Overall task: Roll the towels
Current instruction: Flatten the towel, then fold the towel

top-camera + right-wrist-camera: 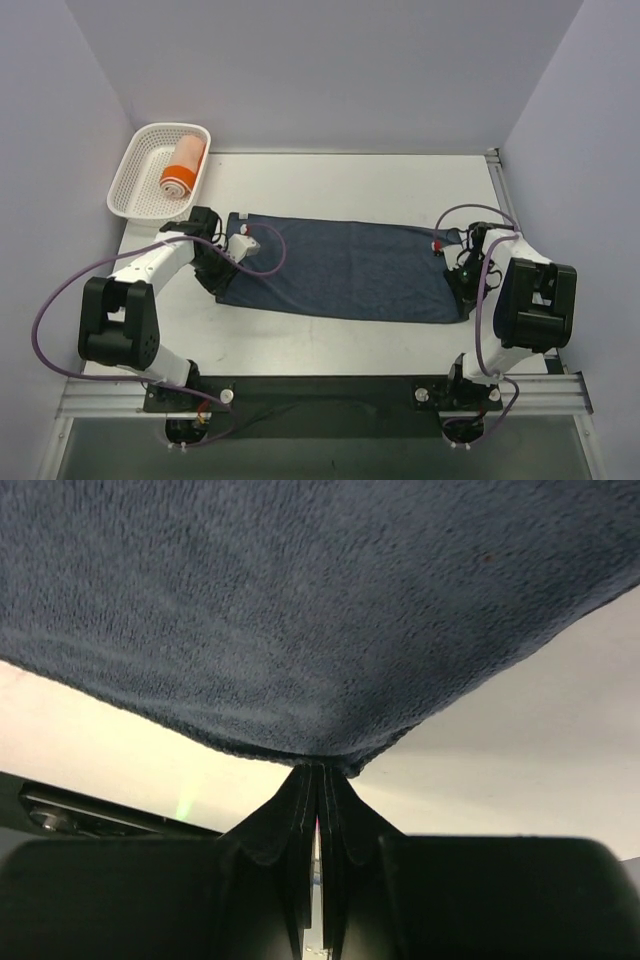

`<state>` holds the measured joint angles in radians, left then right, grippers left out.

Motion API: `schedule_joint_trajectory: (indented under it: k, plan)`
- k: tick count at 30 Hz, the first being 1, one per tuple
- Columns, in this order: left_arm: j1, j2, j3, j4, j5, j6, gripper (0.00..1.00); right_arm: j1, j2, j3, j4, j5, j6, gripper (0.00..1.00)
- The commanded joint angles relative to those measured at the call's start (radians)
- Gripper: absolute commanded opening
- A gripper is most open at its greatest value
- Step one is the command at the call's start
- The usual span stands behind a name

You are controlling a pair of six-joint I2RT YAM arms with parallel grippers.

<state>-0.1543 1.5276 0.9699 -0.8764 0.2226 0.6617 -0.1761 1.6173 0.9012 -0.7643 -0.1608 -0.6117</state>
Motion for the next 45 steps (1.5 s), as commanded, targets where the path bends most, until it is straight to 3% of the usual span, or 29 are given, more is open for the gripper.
schedule_joint_trajectory:
  k: [1, 7, 16, 31, 45]
  plan:
    - [0.002, -0.037, -0.007, 0.033, -0.006, 0.024, 0.34, 0.000, -0.028, 0.021, -0.004, 0.018, 0.036, 0.01]
    - [0.002, 0.005, 0.019, 0.045, 0.017, 0.012, 0.33, 0.006, 0.029, 0.004, -0.010, 0.044, 0.020, 0.01]
    - [0.001, 0.017, 0.038, 0.043, 0.032, 0.010, 0.34, 0.006, -0.047, 0.136, -0.115, -0.120, 0.067, 0.02]
    - [0.002, 0.063, -0.013, 0.074, 0.041, 0.010, 0.34, 0.029, 0.115, 0.027, -0.073, 0.111, -0.022, 0.05]
    - [0.048, 0.135, -0.045, 0.094, -0.040, 0.032, 0.32, 0.036, 0.168, 0.033, -0.032, 0.158, -0.014, 0.11]
